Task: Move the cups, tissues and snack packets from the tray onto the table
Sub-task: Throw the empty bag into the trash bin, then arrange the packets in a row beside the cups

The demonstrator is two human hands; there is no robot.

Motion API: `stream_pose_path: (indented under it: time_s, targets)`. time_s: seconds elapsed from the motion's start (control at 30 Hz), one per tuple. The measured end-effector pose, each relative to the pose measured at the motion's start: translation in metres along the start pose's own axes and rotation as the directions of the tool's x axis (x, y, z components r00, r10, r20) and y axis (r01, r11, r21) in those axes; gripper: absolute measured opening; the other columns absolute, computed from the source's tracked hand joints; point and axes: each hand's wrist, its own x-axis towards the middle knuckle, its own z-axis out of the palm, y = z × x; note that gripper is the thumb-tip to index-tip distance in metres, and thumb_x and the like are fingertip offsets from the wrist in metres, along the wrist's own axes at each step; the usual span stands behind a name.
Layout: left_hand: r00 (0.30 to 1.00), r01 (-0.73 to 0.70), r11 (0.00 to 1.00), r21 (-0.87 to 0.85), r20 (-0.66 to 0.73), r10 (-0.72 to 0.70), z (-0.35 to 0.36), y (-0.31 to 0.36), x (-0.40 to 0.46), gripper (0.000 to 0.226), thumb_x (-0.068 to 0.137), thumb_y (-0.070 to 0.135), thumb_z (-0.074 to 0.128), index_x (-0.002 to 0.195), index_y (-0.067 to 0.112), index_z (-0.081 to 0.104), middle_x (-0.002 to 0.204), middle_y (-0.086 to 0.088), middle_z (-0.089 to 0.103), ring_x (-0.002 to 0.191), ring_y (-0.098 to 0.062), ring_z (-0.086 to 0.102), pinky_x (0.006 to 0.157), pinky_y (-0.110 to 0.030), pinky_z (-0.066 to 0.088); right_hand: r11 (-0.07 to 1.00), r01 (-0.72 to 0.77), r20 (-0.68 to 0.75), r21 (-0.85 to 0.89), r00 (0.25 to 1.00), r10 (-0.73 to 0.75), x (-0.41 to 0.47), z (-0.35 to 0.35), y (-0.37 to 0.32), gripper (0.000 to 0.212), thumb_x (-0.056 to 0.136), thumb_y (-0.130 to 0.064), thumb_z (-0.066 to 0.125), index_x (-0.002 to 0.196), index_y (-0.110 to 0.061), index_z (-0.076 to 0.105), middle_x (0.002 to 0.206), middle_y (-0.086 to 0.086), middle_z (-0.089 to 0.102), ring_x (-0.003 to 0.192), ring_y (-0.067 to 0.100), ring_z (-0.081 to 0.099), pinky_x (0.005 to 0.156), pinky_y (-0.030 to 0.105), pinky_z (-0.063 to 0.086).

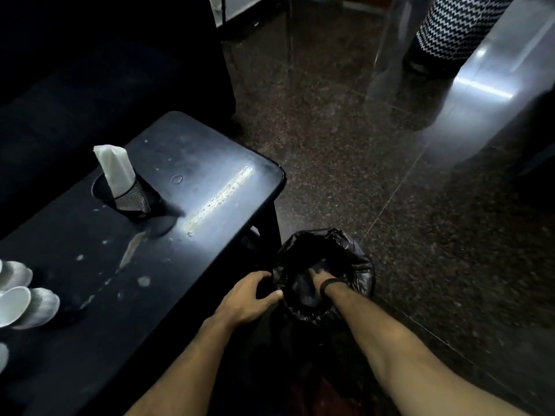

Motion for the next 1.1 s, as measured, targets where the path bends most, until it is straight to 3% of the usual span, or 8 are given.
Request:
stream_pose_path:
  time_s: [0.1,0.27,0.4,0.53,0.63,0.73,0.9,1.1]
  targets:
    - [1.0,-0.01,1.0,0.002,-0.009,0.01,-0.003,0.004,0.006,0.065,0.087,0.054,0.062,0.142,0.022,0.048,0.145,0.005,0.05,0.135,-0.01,0.045,0.104,-0.016,0.027,1.0,-0.002,-0.03,0.022,1.0,0.003,-0.001,-0.003,-0.001,0.075,0.091,-0.015,0.061,0.153,-0.008,0.019,0.154,0.02,0.028,0.139,0.04,0.036,0.111,0.047,0.038]
    - [0.999,-0.033,0.999,0.014,-0.014,0.034,-0.009,0.023,0.009,0.065,0.088,0.051,0.062,0.144,0.02,0.046,0.147,0.002,0.049,0.136,-0.012,0.044,0.106,-0.017,0.028,0.999,0.026,-0.117,-0.045,0.993,-0.031,-0.013,-0.026,0.001,0.072,0.092,-0.018,0.06,0.152,-0.007,0.022,0.149,0.018,0.033,0.135,0.038,0.04,0.105,0.047,0.044]
    - [0.997,-0.054,0.998,0.033,-0.046,0.055,-0.019,0.038,-0.001,0.067,0.088,0.052,0.061,0.145,0.019,0.045,0.148,0.001,0.048,0.137,-0.013,0.043,0.109,-0.02,0.028,0.994,0.106,-0.29,-0.033,0.951,-0.111,-0.035,-0.067,0.0,0.062,0.091,-0.014,0.058,0.146,-0.005,0.031,0.144,0.019,0.037,0.13,0.039,0.042,0.1,0.049,0.045]
    - [0.986,-0.08,0.995,0.065,-0.143,0.088,-0.045,0.049,-0.02,0.063,0.09,0.052,0.058,0.144,0.021,0.046,0.147,0.002,0.049,0.137,-0.014,0.044,0.112,-0.027,0.031,0.985,0.163,-0.524,0.052,0.844,-0.112,-0.062,-0.12,-0.022,0.048,0.09,-0.012,0.054,0.136,-0.011,0.04,0.134,0.015,0.041,0.122,0.036,0.047,0.092,0.048,0.048]
    - [0.956,-0.104,0.993,0.063,-0.268,0.117,-0.073,0.051,-0.039,0.054,0.089,0.049,0.06,0.136,0.023,0.053,0.135,0.004,0.058,0.126,-0.016,0.053,0.107,-0.03,0.041,0.966,0.228,-0.711,0.121,0.699,-0.076,-0.085,-0.157,-0.057,0.048,0.086,-0.012,0.056,0.133,-0.014,0.045,0.13,0.012,0.046,0.12,0.033,0.05,0.093,0.045,0.048]
    - [0.916,-0.09,0.995,0.044,-0.389,0.1,-0.106,0.039,-0.07,0.054,0.09,0.047,0.06,0.137,0.023,0.052,0.14,0.004,0.054,0.131,-0.015,0.048,0.11,-0.029,0.036,0.93,0.357,-0.822,0.088,0.554,-0.135,-0.108,-0.183,-0.106,0.048,0.082,-0.012,0.058,0.129,-0.014,0.049,0.126,0.012,0.05,0.118,0.033,0.051,0.094,0.043,0.048]
    - [0.828,0.009,0.999,0.032,-0.56,0.011,-0.157,-0.008,-0.144,0.055,0.09,0.048,0.059,0.137,0.02,0.052,0.142,0.002,0.054,0.132,-0.017,0.048,0.111,-0.031,0.036,0.843,0.533,-0.846,-0.064,0.419,-0.33,-0.147,-0.195,-0.216,0.046,0.079,-0.012,0.059,0.125,-0.015,0.052,0.122,0.009,0.054,0.116,0.031,0.053,0.089,0.041,0.05]
    - [0.69,0.183,0.979,-0.088,-0.698,-0.191,-0.19,-0.098,-0.261,0.055,0.088,0.048,0.062,0.134,0.019,0.053,0.138,-0.001,0.057,0.129,-0.02,0.051,0.108,-0.032,0.04,0.689,0.687,-0.737,-0.231,0.338,-0.585,-0.203,-0.149,-0.36,0.043,0.078,-0.01,0.06,0.121,-0.016,0.055,0.118,0.008,0.056,0.109,0.031,0.057,0.085,0.039,0.051]
